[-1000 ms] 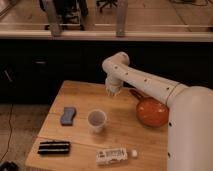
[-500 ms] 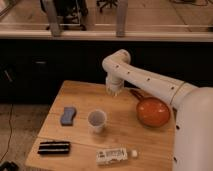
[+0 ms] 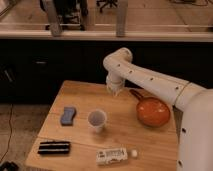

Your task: Place the pepper in the ceramic cup

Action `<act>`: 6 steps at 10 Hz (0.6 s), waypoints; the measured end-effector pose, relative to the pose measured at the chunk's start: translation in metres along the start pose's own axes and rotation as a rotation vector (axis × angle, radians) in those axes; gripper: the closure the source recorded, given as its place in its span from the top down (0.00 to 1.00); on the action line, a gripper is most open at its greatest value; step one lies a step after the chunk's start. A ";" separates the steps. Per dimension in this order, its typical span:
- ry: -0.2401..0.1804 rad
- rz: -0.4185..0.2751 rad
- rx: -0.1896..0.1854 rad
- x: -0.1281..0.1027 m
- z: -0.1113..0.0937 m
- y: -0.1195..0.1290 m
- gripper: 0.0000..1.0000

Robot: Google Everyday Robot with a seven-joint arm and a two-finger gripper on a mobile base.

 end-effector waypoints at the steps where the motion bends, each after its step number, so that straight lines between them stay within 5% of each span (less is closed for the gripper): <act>1: -0.009 0.012 0.005 0.002 0.001 -0.001 0.40; 4: -0.031 0.098 0.020 0.010 0.003 -0.004 0.72; 6: -0.028 0.166 0.033 0.016 0.005 -0.006 0.80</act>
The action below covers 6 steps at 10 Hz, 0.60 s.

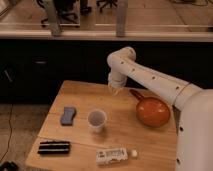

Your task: Place the pepper in the ceramic cup

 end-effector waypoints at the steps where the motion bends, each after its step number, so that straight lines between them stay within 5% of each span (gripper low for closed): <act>1: 0.006 0.044 0.008 0.004 0.001 -0.001 0.80; 6: 0.031 0.224 -0.013 0.024 0.006 -0.006 0.80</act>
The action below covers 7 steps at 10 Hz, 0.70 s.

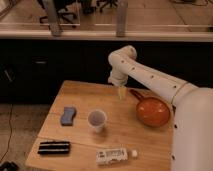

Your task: Place the pepper in the ceramic cup

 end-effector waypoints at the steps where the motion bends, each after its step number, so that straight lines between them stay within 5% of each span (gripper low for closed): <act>1: 0.002 0.047 -0.006 0.005 0.001 -0.001 0.80; 7: -0.039 0.291 -0.037 0.029 0.009 -0.011 0.80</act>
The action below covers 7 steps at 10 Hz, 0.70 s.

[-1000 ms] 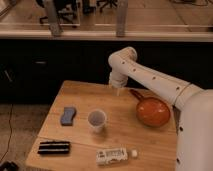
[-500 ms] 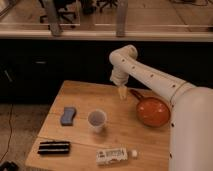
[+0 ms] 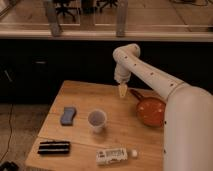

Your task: Place the pepper in the ceramic cup

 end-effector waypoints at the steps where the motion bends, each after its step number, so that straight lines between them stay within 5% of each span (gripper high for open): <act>1: -0.013 0.048 0.004 0.006 0.000 -0.001 0.80; 7: -0.080 0.208 0.047 0.029 0.001 -0.007 0.80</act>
